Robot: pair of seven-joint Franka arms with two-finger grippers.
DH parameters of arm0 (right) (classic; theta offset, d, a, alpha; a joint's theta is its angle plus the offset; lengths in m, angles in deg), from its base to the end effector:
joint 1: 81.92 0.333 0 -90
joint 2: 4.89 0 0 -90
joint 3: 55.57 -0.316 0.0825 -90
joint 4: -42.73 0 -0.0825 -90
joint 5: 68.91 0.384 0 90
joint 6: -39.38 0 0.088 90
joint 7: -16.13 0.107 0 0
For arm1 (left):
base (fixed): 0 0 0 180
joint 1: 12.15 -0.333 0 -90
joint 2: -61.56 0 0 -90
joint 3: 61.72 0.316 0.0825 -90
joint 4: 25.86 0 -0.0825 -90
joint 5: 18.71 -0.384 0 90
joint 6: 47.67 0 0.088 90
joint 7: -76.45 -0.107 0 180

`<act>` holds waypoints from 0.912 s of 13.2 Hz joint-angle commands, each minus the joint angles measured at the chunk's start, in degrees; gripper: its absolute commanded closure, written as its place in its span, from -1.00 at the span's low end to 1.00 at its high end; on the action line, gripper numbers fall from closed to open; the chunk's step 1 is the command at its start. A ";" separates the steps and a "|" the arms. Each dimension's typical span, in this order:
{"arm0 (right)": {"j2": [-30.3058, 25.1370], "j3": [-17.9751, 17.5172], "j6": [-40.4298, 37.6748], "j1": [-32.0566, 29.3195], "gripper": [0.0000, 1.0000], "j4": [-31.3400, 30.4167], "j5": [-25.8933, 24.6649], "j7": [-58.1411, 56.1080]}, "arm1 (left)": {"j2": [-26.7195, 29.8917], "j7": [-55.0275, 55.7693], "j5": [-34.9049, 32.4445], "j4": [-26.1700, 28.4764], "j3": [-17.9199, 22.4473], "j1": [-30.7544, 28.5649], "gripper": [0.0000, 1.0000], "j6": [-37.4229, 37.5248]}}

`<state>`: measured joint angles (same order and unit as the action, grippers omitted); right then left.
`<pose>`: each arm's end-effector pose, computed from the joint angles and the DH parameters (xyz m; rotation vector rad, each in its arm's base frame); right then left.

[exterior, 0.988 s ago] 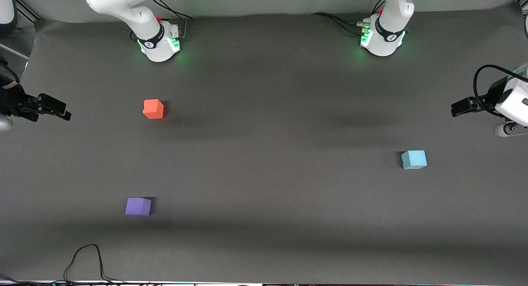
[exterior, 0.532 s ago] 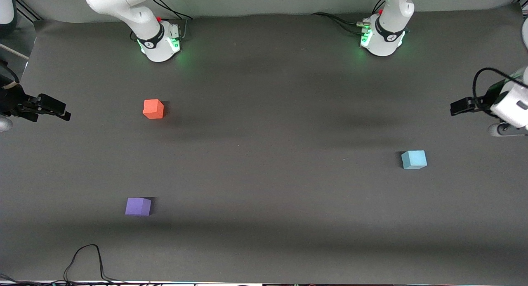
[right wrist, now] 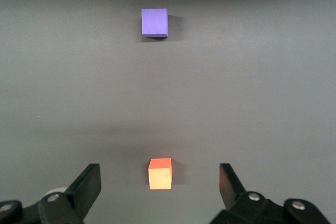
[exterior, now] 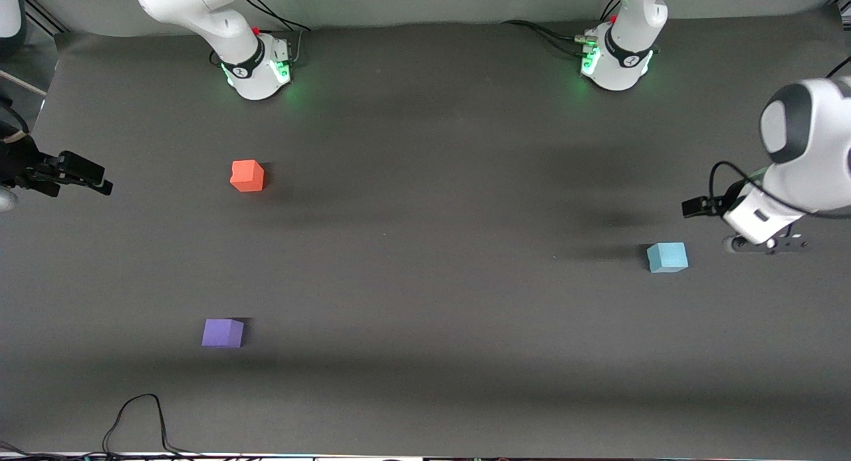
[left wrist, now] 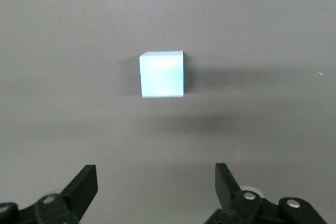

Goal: Place blue block between orange and purple blocks
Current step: 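Lower the left gripper and grasp the light blue block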

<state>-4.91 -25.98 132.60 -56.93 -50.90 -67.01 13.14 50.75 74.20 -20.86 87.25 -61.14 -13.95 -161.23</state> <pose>0.5566 -0.0414 0.5996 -3.1076 0.0467 0.0072 0.5718 0.0260 0.3611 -3.1011 0.0246 0.2831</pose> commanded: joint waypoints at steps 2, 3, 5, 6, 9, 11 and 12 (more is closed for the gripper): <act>0.20 0.30 -0.84 0.24 -1.00 2.22 0.11 -0.96 | -8.42 -3.45 1.01 -0.43 0.22 -0.30 -1.00 -8.93; 0.20 0.47 -1.02 0.15 -1.00 2.49 0.03 -0.88 | -10.61 -4.60 1.01 -0.43 0.22 -0.56 -1.00 -11.91; 0.11 0.65 -1.02 0.15 -1.00 2.58 0.11 -0.96 | -14.40 -5.05 1.18 -0.70 -0.04 -1.97 -1.00 -16.67; 0.11 0.56 -1.02 0.24 -1.00 2.58 0.03 -0.97 | -16.15 -5.05 1.27 -0.96 -0.05 -1.88 -1.00 -18.34; 0.19 0.30 -1.02 0.24 -1.00 2.58 -0.41 -0.97 | -18.89 -5.05 5.04 -1.14 -0.13 -1.88 -1.00 -20.56; 0.20 0.30 -1.02 0.24 -1.00 2.49 -0.41 -0.97 | -19.42 -5.05 5.76 -1.05 -0.22 -1.88 -1.00 -21.08; 0.37 0.30 -0.85 0.24 -1.00 2.58 -0.33 -0.36 | -19.77 -5.05 5.84 -1.14 -0.22 -1.88 -1.00 -21.35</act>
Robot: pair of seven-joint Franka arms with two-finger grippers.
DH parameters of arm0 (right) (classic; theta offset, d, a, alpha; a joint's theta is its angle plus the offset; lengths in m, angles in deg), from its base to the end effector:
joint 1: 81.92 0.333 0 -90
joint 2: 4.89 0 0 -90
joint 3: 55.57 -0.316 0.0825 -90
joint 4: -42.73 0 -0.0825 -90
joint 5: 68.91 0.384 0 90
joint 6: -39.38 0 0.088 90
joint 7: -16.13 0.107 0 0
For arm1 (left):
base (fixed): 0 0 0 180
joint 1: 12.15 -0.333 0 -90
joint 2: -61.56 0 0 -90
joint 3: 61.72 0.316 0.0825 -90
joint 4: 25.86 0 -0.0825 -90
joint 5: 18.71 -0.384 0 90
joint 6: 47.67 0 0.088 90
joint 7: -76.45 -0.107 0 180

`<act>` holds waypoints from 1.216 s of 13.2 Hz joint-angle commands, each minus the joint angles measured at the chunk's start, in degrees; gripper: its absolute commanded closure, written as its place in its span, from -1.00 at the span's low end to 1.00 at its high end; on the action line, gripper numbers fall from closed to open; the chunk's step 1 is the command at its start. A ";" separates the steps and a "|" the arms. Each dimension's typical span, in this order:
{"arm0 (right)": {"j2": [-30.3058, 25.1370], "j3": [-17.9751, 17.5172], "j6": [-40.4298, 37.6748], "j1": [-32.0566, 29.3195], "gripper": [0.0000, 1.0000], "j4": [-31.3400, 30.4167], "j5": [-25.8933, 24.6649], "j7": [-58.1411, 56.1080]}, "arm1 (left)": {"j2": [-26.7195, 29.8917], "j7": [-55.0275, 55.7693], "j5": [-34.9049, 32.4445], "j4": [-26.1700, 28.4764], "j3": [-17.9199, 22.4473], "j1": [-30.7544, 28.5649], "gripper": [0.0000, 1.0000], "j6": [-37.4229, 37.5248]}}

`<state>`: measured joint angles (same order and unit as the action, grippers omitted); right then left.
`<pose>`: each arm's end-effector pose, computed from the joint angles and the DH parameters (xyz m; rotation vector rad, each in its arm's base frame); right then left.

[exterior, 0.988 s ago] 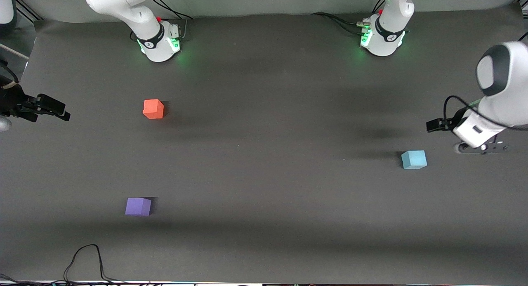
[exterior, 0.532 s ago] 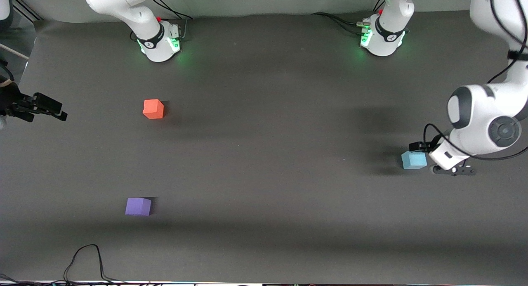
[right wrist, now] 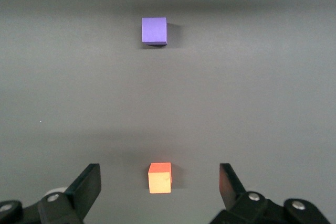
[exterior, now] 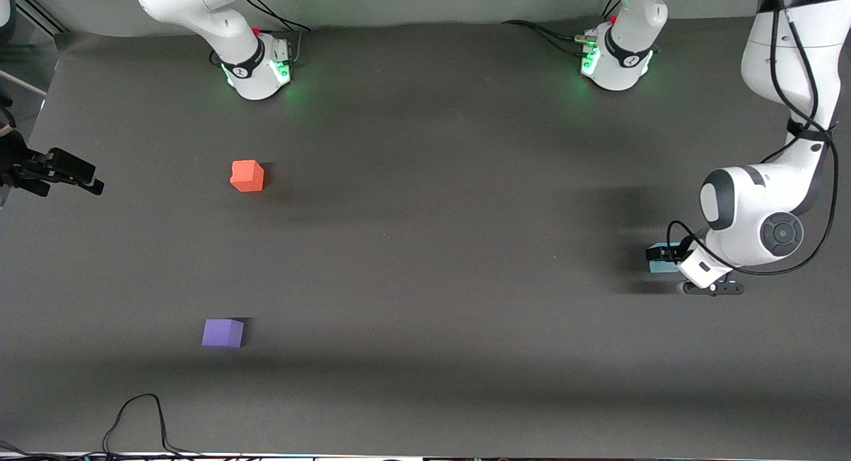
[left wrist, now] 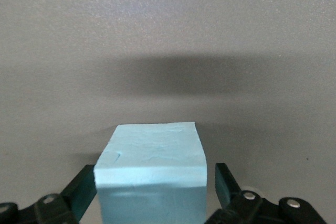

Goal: Place blue block between orange and purple blocks
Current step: 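Lower the left gripper and grasp the light blue block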

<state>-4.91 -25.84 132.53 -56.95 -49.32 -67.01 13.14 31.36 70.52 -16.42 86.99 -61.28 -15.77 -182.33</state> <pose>0.5575 -0.0431 0.6126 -3.1091 0.0504 -0.0338 0.5970 0.0417 0.1886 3.0985 -0.0050 -0.2233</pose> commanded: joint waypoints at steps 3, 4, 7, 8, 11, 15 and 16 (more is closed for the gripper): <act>0.90 0.85 -0.51 -0.27 -1.00 1.09 0.20 -0.09 | -0.30 -1.37 1.40 -0.88 -0.09 -0.07 -0.97 -0.25; 0.46 1.03 -0.77 -0.28 -1.00 1.18 0.20 -0.26 | -0.30 -1.37 1.40 -0.79 -0.17 -0.07 -0.89 -0.16; 1.86 0.85 -0.77 -0.28 -1.00 1.79 0.90 -0.61 | 3.11 -1.11 1.49 -0.44 -0.09 -0.16 -0.13 2.20; 1.52 0.94 -0.94 -0.19 -1.00 1.97 1.43 -0.70 | 4.87 -1.11 1.58 -0.53 -0.09 -0.24 -0.02 4.91; 0.99 0.51 -1.73 0.25 -1.00 3.54 1.35 0.00 | 14.17 -0.84 1.76 -0.87 0.18 -1.29 0.03 16.93; 1.43 0.77 -7.00 -0.10 -1.00 3.55 2.58 -0.96 | 26.22 -0.14 1.67 -5.78 0.35 -1.39 0.04 36.96; 1.25 0.77 -7.01 -0.10 -1.00 3.73 2.66 -0.96 | 27.72 -0.14 1.41 -7.37 0.79 -1.39 0.04 41.02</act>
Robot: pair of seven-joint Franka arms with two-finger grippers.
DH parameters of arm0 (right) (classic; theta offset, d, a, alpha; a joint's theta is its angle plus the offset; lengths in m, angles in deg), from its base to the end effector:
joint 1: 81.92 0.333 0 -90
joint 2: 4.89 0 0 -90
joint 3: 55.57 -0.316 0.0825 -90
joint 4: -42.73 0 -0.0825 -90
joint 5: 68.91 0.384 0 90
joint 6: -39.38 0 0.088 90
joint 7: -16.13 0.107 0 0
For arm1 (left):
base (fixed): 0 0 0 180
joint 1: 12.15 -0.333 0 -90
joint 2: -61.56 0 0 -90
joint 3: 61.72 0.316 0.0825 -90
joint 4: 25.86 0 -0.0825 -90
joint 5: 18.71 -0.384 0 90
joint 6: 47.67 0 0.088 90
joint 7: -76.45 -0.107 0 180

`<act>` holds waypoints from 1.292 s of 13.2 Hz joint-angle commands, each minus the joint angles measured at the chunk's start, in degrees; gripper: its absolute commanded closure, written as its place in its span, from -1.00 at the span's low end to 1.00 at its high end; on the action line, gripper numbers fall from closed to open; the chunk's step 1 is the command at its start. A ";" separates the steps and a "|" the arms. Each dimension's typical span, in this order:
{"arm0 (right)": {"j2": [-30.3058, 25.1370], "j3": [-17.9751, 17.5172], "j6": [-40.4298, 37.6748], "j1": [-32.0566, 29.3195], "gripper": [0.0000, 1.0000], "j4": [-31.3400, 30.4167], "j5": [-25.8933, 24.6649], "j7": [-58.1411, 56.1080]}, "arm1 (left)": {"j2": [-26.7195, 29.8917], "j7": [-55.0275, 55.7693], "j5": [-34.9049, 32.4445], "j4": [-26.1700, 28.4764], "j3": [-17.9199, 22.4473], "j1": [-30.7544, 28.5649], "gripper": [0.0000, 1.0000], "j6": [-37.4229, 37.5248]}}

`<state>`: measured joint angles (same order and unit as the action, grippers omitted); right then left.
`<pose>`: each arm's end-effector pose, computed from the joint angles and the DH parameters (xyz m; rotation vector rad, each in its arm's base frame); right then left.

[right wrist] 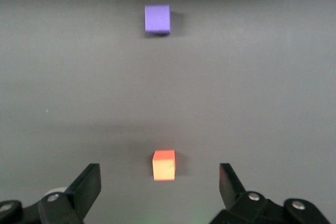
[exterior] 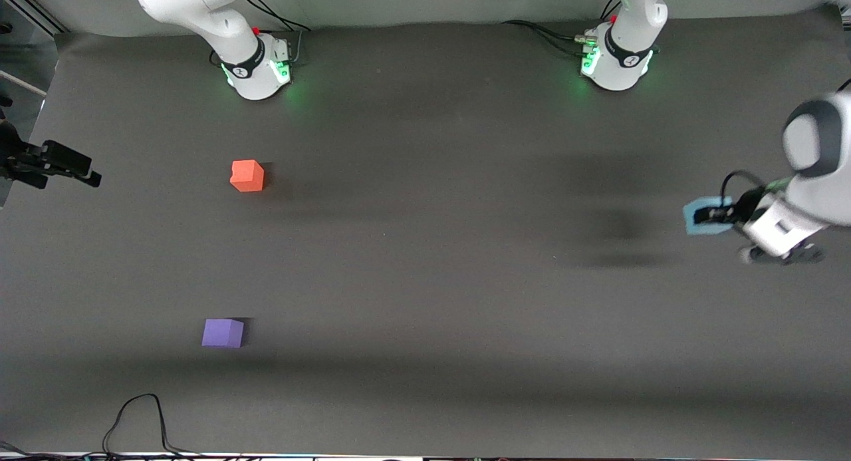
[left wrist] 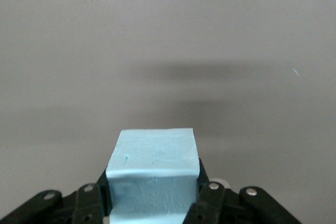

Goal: Place blue block between orange and purple blocks
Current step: 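Carry the light blue block with the left gripper toward the table middle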

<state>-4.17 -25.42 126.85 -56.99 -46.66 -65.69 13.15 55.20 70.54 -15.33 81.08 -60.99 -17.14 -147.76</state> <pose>0.5516 -0.0423 0.6198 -3.0875 0.0586 0.0628 0.5613 0.0507 0.4377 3.0442 0.0211 -0.3421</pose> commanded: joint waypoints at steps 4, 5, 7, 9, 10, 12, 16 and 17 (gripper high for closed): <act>-0.02 0.53 -1.42 -0.06 -1.00 1.33 1.53 -0.36 | 6.19 0.53 0.57 -3.23 1.03 0.15 0.04 10.44; 0.07 0.53 -1.42 -0.06 -1.00 1.33 1.53 -0.71 | 5.84 4.89 0.75 -3.93 0.42 1.11 0.04 10.44; 0.33 0.18 -1.51 0.11 -1.00 1.16 1.35 -0.80 | 4.00 18.13 0.92 -6.29 -5.00 4.97 0.03 9.39; 0.34 0.18 -1.42 0.11 -1.00 1.24 1.35 -0.89 | -2.91 37.00 3.98 -16.70 -11.41 8.75 0.02 9.73; 0.33 0.18 -1.42 0.11 -1.00 1.16 1.35 -0.89 | -7.30 45.63 3.91 -22.25 -14.32 10.77 0.02 9.74; 0.33 0.18 -1.42 0.20 -1.00 0.98 1.35 -0.89 | -16.36 58.75 1.47 -30.71 -18.21 17.17 0.02 8.95; 0.51 0.09 -1.42 0.29 -1.00 0.81 1.35 -0.89 | -31.75 77.41 -3.47 -38.21 -17.95 32.56 0.01 -5.41; 0.60 0.00 -1.42 0.29 -1.00 0.80 1.35 -0.89 | -34.74 79.88 -3.99 -38.21 -17.69 35.28 0.00 -10.69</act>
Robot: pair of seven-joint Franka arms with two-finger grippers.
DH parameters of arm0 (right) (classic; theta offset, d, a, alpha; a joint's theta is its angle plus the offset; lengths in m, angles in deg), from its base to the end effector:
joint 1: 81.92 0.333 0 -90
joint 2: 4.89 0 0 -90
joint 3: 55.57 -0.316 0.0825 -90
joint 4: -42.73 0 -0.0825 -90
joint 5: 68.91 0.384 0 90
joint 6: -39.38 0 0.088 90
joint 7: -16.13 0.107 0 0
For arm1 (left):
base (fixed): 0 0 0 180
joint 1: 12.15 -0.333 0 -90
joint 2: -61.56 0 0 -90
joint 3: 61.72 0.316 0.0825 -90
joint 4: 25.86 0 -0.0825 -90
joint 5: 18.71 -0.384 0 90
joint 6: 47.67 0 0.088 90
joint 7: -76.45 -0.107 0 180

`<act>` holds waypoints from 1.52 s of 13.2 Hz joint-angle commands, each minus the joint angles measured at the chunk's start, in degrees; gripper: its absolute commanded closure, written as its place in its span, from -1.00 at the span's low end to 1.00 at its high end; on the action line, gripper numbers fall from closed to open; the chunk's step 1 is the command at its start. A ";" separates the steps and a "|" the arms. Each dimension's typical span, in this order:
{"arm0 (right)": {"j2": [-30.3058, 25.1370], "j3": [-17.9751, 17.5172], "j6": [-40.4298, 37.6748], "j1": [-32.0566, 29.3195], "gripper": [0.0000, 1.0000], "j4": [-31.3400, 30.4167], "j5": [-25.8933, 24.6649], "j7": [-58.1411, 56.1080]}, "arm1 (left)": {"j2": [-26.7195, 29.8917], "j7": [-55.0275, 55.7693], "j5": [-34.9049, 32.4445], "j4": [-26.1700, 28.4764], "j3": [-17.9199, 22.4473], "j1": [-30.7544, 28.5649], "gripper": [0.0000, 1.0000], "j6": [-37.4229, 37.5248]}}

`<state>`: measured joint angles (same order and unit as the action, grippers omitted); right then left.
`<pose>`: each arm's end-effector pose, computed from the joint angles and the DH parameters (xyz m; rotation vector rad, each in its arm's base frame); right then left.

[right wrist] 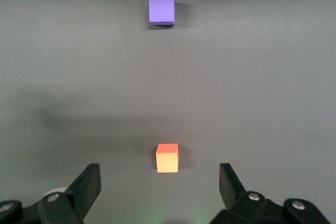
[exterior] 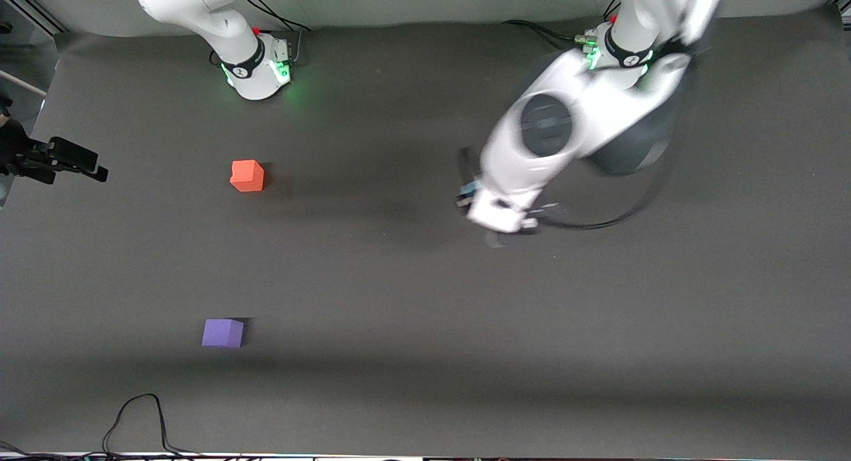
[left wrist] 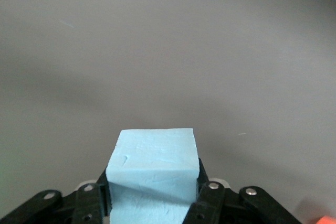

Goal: Place blue block between orange and purple blocks
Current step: 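Carry the light blue block with the left gripper toward the table middle, then lower the block and open the left gripper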

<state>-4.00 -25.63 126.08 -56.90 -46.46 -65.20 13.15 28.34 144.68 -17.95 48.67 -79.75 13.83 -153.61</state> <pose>0.5512 -0.0379 0.6190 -3.0794 0.0495 0.0814 0.5475 -0.4612 0.4192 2.9492 0.7131 -0.2354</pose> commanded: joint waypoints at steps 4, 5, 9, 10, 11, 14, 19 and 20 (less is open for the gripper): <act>0.60 -0.14 -0.57 0.29 -1.00 0.95 0.69 -0.53 | -19.31 11.64 -8.30 -6.50 3.07 11.97 0.00 -18.13; 0.69 -0.14 -0.31 0.29 -1.00 0.95 0.69 -0.62 | -21.17 13.22 -8.75 -6.68 5.53 14.34 0.00 -19.90; 1.04 -0.06 0.05 0.11 -1.00 0.60 0.42 -0.88 | -23.82 14.99 -8.76 -6.33 8.10 17.09 -0.81 -21.94; 1.04 -0.05 0.05 0.20 -1.00 0.60 0.42 -0.88 | -23.65 14.91 -8.76 -6.24 8.19 17.09 -1.00 -21.94; 1.04 -0.05 0.05 0.20 -1.00 0.60 0.42 -0.88 | -23.30 14.91 -8.76 -6.33 8.27 16.92 -1.00 -21.24; 1.13 -0.14 0.05 0.29 -1.00 -0.01 0.42 -0.97 | -17.61 14.47 -9.02 -5.19 8.19 13.59 -1.00 -18.26; 6.56 -0.58 1.44 7.73 -1.00 -0.01 1.21 -0.88 | 0.22 5.44 -3.34 2.43 6.08 1.48 -1.00 -4.01; 8.32 -0.58 2.15 10.45 -1.00 -0.01 1.21 -0.88 | 4.35 1.24 -1.66 5.94 6.08 -1.95 -1.00 -3.57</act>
<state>0.55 -26.48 127.00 -50.81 -47.30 -64.63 13.02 23.26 151.78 -22.90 44.22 -72.69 17.69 -157.44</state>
